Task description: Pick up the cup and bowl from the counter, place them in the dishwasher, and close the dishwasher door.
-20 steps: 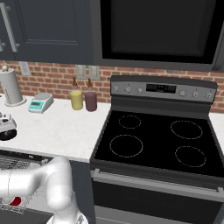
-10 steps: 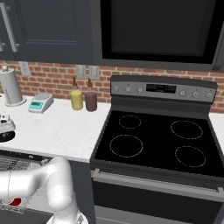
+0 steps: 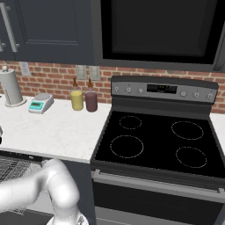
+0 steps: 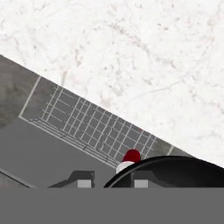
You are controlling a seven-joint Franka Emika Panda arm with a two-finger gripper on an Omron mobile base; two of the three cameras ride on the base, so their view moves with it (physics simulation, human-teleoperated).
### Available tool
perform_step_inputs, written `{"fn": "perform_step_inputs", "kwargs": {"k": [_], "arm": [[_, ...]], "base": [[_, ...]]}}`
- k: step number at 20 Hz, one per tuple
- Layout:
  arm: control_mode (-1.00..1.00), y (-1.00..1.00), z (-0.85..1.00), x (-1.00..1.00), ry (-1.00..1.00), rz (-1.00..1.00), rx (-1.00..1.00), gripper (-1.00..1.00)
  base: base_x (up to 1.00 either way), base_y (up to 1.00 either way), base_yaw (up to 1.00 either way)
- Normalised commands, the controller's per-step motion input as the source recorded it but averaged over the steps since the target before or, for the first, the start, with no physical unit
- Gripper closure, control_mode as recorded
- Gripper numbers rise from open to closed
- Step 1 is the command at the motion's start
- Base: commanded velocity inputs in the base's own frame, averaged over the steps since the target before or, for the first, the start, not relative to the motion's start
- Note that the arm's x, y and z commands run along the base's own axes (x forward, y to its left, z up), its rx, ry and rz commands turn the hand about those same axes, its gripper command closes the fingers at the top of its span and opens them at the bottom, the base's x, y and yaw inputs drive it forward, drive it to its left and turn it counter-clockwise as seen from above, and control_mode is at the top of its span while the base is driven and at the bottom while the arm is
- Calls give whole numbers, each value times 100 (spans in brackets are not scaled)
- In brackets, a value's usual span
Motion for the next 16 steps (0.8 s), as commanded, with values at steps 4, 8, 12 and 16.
{"fn": "perform_step_inputs", "kwargs": {"k": [4,8,12,16], "arm": [[-100,-31,43,-100,-3,0,20,100],[-100,-27,27,-100,10,2,32,100],[-100,-48,0,-100,6,11,15,100],[-100,-7,-16,-84,-4,17,-5,100]], "base": [[0,0,0],[0,0,0],[0,0,0],[0,0,0]]}}
